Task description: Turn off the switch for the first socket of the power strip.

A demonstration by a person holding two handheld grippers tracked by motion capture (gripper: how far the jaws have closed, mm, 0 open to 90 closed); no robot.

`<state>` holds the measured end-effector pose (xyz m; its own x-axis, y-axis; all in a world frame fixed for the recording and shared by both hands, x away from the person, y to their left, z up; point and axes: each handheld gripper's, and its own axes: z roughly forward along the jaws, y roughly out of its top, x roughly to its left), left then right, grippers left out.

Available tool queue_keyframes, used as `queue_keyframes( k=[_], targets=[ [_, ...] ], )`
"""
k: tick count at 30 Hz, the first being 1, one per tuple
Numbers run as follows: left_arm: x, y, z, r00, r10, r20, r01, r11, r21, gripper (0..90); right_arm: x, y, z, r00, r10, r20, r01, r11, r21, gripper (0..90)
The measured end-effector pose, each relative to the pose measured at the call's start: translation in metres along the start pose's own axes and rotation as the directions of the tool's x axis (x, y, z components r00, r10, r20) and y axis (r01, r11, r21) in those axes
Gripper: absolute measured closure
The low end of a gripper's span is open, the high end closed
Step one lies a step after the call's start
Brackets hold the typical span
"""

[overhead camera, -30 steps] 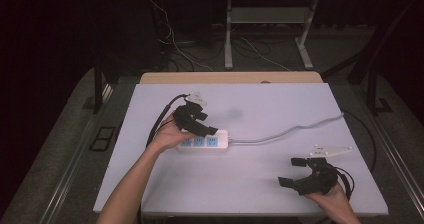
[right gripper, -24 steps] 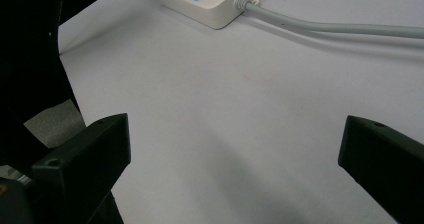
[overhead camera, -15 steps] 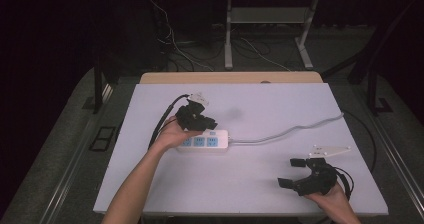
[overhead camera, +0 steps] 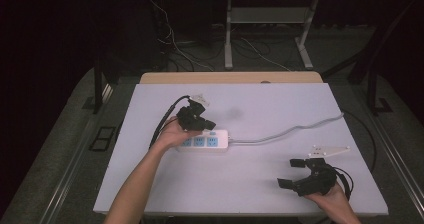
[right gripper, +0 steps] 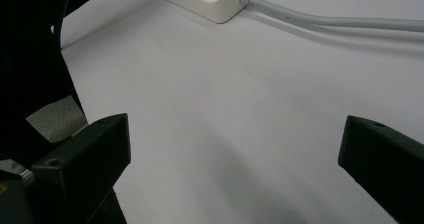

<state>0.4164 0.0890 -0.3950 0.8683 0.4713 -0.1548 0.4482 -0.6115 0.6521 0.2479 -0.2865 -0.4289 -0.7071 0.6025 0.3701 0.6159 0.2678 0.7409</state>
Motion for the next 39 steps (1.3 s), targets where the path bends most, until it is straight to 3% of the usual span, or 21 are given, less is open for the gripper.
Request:
queue_keyframes(
  k=[8, 25, 39],
  targets=[
    [0.002, -0.002, 0.009, 1.0000, 0.000, 0.006, -0.001, 0.9993, 0.038, 88.9, 0.000, 0.000, 0.000, 1.0000, -0.002, -0.001, 0.002, 1.000, 0.001, 0.2],
    [0.002, -0.003, 0.017, 0.9999, 0.000, 0.017, -0.001, 0.9976, 0.070, 88.9, 0.000, 0.000, 0.000, 1.0000, -0.003, -0.001, 0.003, 1.000, 0.002, 0.2],
    [0.003, -0.003, 0.019, 0.9989, -0.022, 0.040, 0.020, 0.9977, 0.064, 89.0, 0.000, -0.001, -0.001, 1.0000, -0.007, 0.004, 0.007, 1.000, 0.003, 0.2]
  ],
)
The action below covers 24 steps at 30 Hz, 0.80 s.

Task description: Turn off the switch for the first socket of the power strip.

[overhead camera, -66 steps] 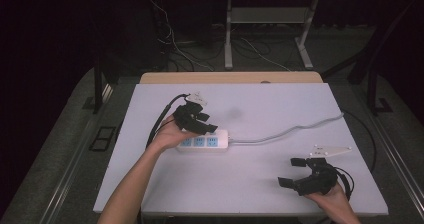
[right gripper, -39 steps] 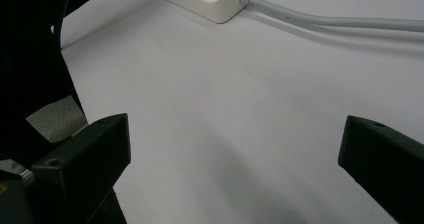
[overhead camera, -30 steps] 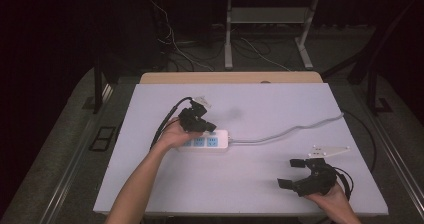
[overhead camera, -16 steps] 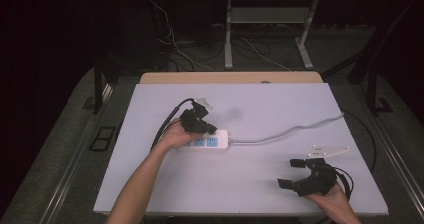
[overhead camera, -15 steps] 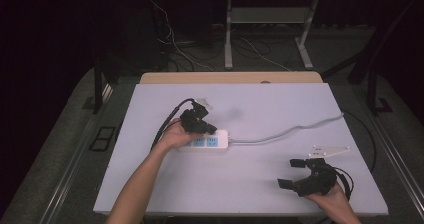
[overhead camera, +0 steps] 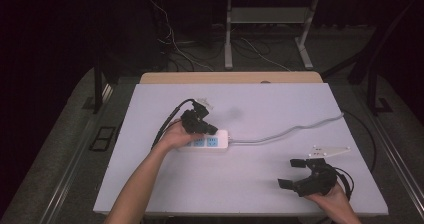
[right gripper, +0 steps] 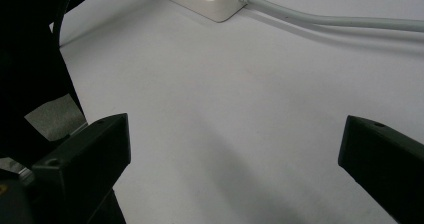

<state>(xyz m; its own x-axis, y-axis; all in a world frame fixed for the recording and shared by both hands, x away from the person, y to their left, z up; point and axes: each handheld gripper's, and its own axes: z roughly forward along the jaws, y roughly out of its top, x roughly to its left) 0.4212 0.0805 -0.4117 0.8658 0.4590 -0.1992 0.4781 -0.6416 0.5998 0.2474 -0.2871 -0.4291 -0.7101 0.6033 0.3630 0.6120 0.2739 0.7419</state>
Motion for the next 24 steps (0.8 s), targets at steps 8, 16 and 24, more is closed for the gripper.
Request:
queue_keyframes(
  k=[8, 16, 24],
  targets=[
    [0.0056, -0.0030, 0.0001, 0.9987, -0.036, 0.036, 0.037, 0.9992, -0.018, 89.4, 0.0008, -0.0002, 0.0000, 1.0000, -0.007, -0.004, 0.007, 1.000, 0.001, 0.2],
    [0.0086, -0.0043, 0.0013, 0.9968, -0.057, 0.056, 0.058, 0.9982, -0.016, 89.7, 0.0012, -0.0004, -0.0016, 1.0000, -0.007, -0.002, 0.007, 1.000, -0.003, 0.2],
    [0.0074, -0.0030, 0.0013, 0.9970, -0.061, 0.047, 0.061, 0.9981, -0.010, 89.5, 0.0006, -0.0004, -0.0020, 1.0000, -0.005, 0.001, 0.005, 1.000, -0.004, 0.2]
  ],
)
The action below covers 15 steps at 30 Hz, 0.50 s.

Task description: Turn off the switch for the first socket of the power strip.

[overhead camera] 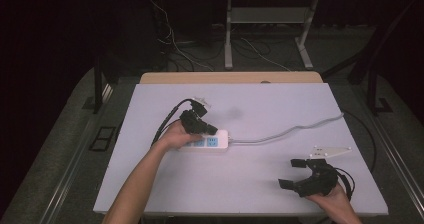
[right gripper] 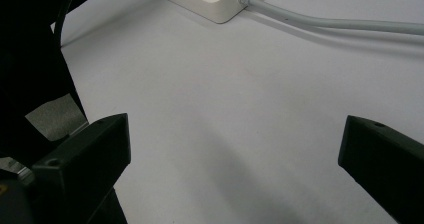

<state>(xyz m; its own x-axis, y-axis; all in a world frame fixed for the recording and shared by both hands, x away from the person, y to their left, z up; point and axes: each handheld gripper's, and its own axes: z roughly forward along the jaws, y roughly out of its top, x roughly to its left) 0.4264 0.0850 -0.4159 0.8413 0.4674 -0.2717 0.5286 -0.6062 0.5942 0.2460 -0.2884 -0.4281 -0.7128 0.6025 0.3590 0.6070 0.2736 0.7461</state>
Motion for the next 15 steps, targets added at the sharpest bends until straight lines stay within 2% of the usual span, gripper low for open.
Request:
queue_keyframes(
  k=[9, 11, 12, 13, 15],
  targets=[
    [-0.003, 0.002, 0.000, 0.9998, 0.007, -0.017, -0.007, 0.9999, 0.010, 89.4, -0.001, 0.000, -0.001, 1.0000, 0.004, 0.001, -0.004, 1.000, -0.008, 0.2],
    [-0.006, 0.003, -0.001, 0.9992, 0.013, -0.037, -0.013, 0.9998, 0.013, 89.4, -0.001, 0.000, -0.001, 1.0000, 0.007, 0.003, -0.007, 1.000, -0.008, 0.2],
    [-0.008, 0.004, -0.004, 0.9990, 0.010, -0.043, -0.010, 0.9999, -0.006, 89.4, -0.001, 0.000, -0.001, 1.0000, 0.008, 0.004, -0.008, 1.000, -0.009, 0.2],
    [-0.011, 0.006, -0.007, 0.9970, 0.027, -0.073, -0.027, 0.9996, 0.000, 89.4, -0.001, 0.000, -0.001, 1.0000, 0.008, 0.003, -0.008, 1.000, -0.012, 0.2],
    [-0.013, 0.007, -0.013, 0.9961, 0.034, -0.082, -0.036, 0.9993, -0.013, 89.4, -0.001, 0.000, -0.002, 0.9999, 0.010, 0.002, -0.010, 1.000, -0.015, 0.2]
  ],
)
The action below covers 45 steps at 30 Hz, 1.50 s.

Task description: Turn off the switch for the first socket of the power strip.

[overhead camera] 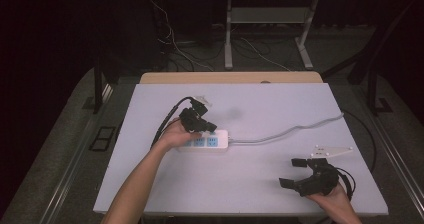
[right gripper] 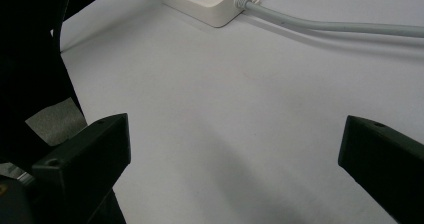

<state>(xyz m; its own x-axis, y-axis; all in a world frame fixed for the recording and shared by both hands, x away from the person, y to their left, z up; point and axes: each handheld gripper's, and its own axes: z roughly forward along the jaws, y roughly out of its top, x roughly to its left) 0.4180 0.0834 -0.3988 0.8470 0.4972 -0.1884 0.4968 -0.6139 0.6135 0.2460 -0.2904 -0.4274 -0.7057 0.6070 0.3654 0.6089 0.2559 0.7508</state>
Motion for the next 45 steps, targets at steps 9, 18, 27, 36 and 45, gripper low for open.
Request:
queue_keyframes(
  k=[9, 18, 27, 36, 45],
  targets=[
    [0.005, -0.001, -0.031, 0.9989, -0.030, -0.037, 0.026, 0.9950, -0.096, 89.3, 0.000, 0.000, 0.000, 1.0000, -0.002, 0.002, 0.002, 1.000, -0.002, 0.2],
    [0.003, -0.004, -0.051, 0.9973, -0.041, -0.061, 0.032, 0.9892, -0.143, 89.2, 0.000, 0.001, 0.000, 1.0000, -0.001, 0.002, 0.001, 1.000, -0.004, 0.2],
    [-0.005, -0.006, -0.070, 0.9952, -0.051, -0.083, 0.035, 0.9814, -0.189, 89.1, 0.000, 0.001, 0.001, 1.0000, -0.003, -0.005, 0.003, 1.000, -0.004, 0.2],
    [-0.017, -0.017, -0.093, 0.9912, -0.067, -0.114, 0.038, 0.9700, -0.240, 83.1, 0.002, 0.002, 0.001, 0.9999, -0.005, -0.011, 0.005, 1.000, -0.010, 0.2],
    [-0.020, -0.041, -0.118, 0.9901, -0.110, -0.087, 0.077, 0.9462, -0.314, 49.1, 0.002, 0.002, 0.001, 1.0000, -0.003, -0.007, 0.003, 1.000, -0.007, 0.2]
  ],
)
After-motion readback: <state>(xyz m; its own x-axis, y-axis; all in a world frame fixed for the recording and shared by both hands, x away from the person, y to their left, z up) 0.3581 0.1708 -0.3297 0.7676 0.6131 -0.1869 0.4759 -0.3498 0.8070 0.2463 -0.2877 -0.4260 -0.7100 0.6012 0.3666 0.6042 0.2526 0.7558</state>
